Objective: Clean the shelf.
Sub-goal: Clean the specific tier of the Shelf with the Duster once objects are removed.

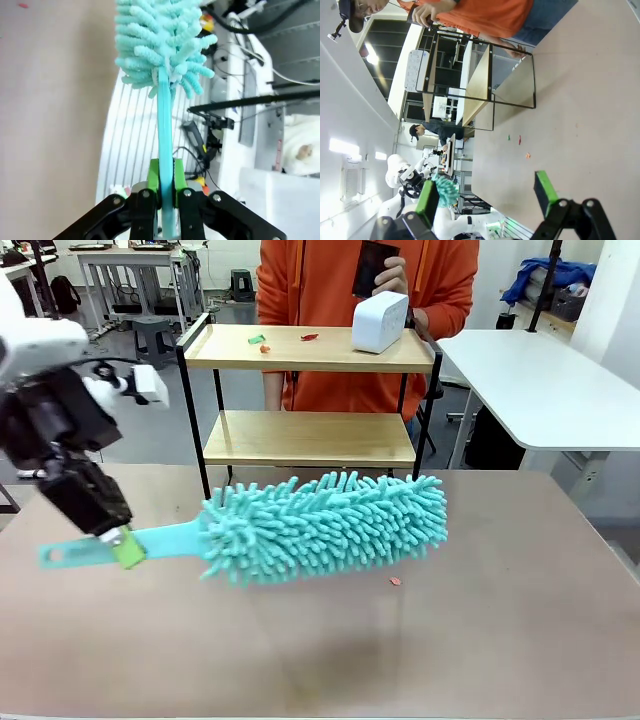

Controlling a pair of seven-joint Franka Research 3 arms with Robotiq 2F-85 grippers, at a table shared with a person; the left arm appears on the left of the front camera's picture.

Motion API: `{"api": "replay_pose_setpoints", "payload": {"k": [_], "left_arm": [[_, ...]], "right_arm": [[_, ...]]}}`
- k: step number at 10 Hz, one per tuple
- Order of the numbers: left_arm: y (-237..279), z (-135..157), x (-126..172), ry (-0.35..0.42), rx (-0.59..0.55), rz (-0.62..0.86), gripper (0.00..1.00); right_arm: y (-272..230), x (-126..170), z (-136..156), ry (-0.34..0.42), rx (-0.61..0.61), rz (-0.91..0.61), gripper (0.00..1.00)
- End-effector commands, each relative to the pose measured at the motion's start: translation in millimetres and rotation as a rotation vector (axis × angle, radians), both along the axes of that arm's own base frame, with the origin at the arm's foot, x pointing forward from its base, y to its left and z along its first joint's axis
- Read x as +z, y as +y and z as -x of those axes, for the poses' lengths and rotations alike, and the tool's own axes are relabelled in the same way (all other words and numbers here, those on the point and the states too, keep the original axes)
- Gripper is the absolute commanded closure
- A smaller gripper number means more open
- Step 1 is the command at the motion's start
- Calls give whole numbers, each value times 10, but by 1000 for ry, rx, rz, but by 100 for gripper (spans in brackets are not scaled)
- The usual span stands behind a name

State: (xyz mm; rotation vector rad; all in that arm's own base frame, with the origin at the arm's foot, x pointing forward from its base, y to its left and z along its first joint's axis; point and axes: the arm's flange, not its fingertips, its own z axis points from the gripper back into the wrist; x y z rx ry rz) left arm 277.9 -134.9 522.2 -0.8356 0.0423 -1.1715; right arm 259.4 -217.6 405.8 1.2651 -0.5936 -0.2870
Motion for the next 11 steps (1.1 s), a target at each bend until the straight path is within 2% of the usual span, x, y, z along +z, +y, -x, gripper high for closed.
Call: {"api": "replay_pose_setpoints", "payload": {"k": [1, 3, 5, 6, 7, 8, 9, 10, 11], "left_arm": [[170, -64, 85, -11, 14, 38, 87], [347, 7, 174, 3, -6, 100, 87], [1109, 267, 479, -92, 45, 250, 87], [1573, 432, 590, -163, 163, 344, 87], [1978, 563, 616, -200, 273, 451, 87], [2298, 653, 553, -222, 429, 515, 87], [2504, 671, 466, -206, 573, 581, 87], [2655, 618, 380, -145, 764, 629, 87], [2698, 503, 303, -53, 921, 604, 87]], "right_arm": [[0, 21, -34, -34, -2, 1, 0], [0, 21, -34, -34, -2, 1, 0], [0, 21, -34, -34, -2, 1, 0], [0, 21, -34, -34, -2, 1, 0], [0, 21, -34, -34, -2, 1, 0], [0, 21, -34, -34, -2, 1, 0], [0, 21, -34, -34, -2, 1, 0], [0, 21, -34, -34, -2, 1, 0], [0, 21, -34, -34, -2, 1, 0]]}}
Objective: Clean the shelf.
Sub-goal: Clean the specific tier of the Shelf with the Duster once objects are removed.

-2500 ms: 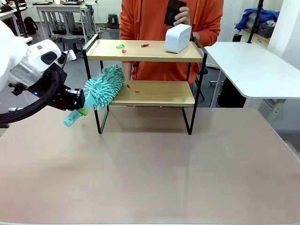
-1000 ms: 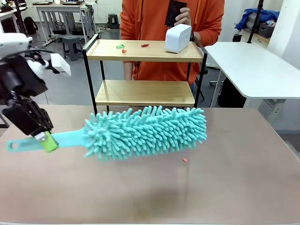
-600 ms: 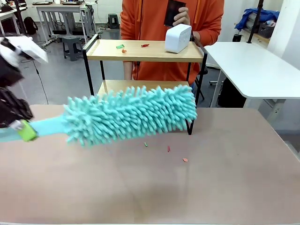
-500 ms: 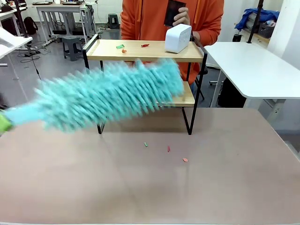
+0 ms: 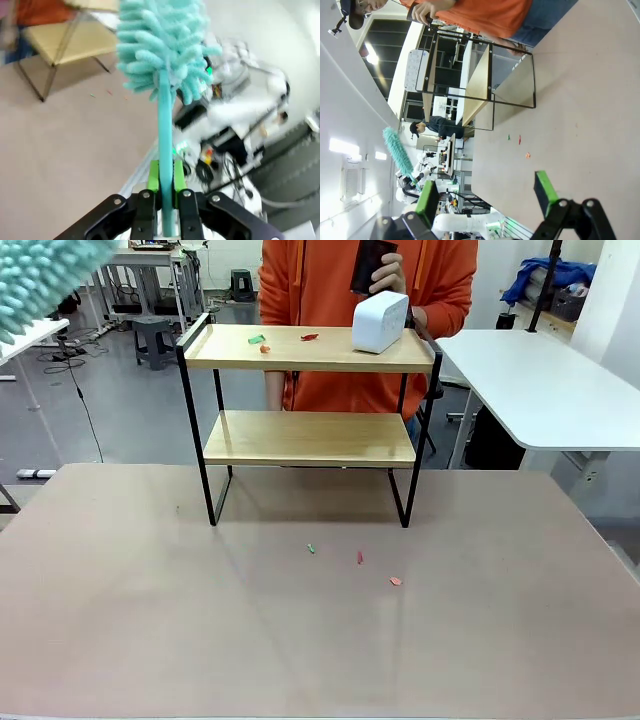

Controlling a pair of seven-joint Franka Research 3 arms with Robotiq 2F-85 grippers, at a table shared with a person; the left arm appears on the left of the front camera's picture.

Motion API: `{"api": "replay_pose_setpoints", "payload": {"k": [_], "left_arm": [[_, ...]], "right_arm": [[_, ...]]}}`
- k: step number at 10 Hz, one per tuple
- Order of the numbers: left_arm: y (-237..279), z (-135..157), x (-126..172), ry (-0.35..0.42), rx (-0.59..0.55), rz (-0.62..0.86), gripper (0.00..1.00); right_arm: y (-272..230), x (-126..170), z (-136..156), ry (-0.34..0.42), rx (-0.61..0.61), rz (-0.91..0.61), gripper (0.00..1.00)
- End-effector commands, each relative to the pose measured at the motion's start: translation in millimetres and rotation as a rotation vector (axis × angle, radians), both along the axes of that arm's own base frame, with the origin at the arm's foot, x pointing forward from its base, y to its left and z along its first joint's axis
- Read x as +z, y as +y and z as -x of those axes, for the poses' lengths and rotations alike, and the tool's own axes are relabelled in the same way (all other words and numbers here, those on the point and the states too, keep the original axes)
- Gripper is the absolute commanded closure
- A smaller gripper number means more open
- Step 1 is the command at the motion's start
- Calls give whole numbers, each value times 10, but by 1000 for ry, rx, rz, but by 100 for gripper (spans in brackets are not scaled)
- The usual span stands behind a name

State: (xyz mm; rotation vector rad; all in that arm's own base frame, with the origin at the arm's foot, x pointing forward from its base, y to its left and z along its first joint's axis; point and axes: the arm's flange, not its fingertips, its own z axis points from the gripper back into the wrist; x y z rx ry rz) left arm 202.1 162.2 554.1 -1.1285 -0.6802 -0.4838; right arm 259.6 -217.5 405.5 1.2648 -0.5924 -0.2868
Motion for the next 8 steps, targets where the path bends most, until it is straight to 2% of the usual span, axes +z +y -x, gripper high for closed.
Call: {"api": "replay_pose_setpoints", "payload": {"k": [1, 2, 3, 4, 5, 6, 8], "left_arm": [[-318, -404, -81, 197, 188, 35, 87], [-383, -603, -144, 332, 218, -13, 87], [-425, -773, -204, 422, 304, -32, 87], [-471, -877, -248, 473, 351, -76, 87], [-529, -910, -280, 521, 293, -138, 87], [-360, -831, -365, 412, 324, -89, 87], [-360, -831, -365, 412, 324, -89, 87]], "right_arm": [[-1, 24, -32, -35, -3, 0, 0], [-1, 24, -32, -35, -3, 0, 0], [-1, 24, -32, -35, -3, 0, 0], [-1, 24, -32, -35, -3, 0, 0], [-1, 24, -32, -35, -3, 0, 0], [-1, 24, -32, -35, -3, 0, 0], [-1, 24, -32, -35, -3, 0, 0]]}}
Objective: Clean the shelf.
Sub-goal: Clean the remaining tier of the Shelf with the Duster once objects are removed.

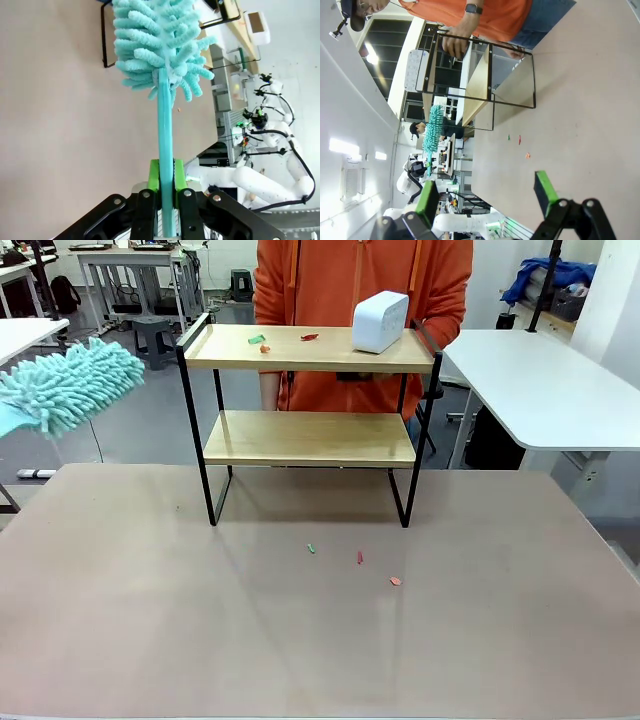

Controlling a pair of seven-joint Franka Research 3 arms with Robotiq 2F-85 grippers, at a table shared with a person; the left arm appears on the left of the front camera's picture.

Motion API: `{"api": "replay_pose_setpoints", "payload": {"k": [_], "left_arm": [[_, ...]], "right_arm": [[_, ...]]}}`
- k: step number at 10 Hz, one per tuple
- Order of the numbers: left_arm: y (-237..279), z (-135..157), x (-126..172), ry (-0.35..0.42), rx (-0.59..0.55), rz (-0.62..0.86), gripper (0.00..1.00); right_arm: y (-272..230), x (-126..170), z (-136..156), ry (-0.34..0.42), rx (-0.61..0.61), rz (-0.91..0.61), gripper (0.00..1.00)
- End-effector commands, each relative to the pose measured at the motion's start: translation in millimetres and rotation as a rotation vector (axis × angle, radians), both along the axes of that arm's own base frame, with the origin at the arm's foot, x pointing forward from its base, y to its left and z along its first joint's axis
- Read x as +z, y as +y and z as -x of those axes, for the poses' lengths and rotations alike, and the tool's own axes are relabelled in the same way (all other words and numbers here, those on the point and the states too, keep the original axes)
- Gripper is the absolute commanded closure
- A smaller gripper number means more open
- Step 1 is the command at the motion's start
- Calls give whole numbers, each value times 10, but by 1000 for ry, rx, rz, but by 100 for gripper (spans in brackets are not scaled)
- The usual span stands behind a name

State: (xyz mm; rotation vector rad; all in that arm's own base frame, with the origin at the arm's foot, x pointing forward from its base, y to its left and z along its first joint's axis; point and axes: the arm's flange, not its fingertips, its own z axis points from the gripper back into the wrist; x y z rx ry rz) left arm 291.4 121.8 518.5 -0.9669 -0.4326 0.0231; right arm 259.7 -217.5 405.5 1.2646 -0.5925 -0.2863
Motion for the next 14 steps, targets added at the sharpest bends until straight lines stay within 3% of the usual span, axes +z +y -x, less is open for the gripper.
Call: {"api": "replay_pose_setpoints", "payload": {"k": [1, 14], "left_arm": [[44, 62, -9, -35, -8, 1, 87], [44, 62, -9, -35, -8, 1, 87]], "right_arm": [[-1, 23, -31, -35, -3, 0, 0], [-1, 23, -31, -35, -3, 0, 0]]}}
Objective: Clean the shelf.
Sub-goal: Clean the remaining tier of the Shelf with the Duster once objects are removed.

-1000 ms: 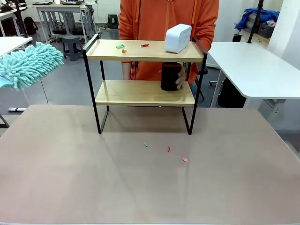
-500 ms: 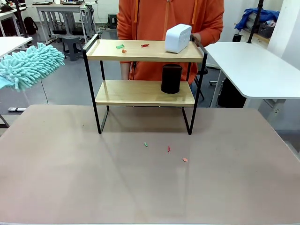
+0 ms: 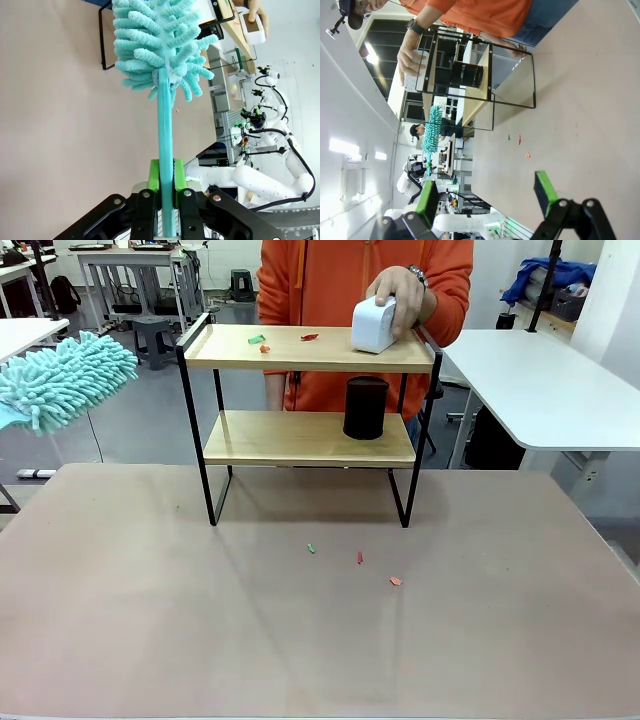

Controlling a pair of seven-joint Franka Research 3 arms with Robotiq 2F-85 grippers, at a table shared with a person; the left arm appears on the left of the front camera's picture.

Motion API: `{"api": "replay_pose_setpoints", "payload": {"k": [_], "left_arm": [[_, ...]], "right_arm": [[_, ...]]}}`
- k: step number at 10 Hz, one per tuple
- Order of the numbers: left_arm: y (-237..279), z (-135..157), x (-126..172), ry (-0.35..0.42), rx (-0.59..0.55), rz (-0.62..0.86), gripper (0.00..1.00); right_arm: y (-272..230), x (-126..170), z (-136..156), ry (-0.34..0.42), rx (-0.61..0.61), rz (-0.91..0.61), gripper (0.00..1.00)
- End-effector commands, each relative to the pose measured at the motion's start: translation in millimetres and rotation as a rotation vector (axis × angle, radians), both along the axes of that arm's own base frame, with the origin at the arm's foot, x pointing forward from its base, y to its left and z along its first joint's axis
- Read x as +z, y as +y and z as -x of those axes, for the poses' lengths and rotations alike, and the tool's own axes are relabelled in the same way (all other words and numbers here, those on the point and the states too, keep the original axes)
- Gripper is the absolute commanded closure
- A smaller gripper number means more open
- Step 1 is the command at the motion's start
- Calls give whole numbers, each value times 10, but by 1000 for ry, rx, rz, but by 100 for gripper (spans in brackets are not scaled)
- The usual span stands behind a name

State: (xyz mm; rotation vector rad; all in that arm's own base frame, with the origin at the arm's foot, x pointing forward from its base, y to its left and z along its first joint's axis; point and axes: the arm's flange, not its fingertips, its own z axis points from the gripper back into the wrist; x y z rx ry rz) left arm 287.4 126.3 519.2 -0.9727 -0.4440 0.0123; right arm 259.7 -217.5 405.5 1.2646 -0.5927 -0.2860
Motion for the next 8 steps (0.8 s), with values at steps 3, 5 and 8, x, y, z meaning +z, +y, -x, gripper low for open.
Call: {"api": "replay_pose_setpoints", "payload": {"k": [3, 5, 8], "left_arm": [[-41, -29, 110, 18, 34, -54, 87], [-103, -77, 708, 46, 16, -24, 87], [-596, -275, 1657, 33, -56, -97, 87]], "right_arm": [[-1, 23, -31, -35, -3, 0, 0], [-1, 23, -31, -35, -3, 0, 0], [-1, 23, -31, -35, -3, 0, 0]]}}
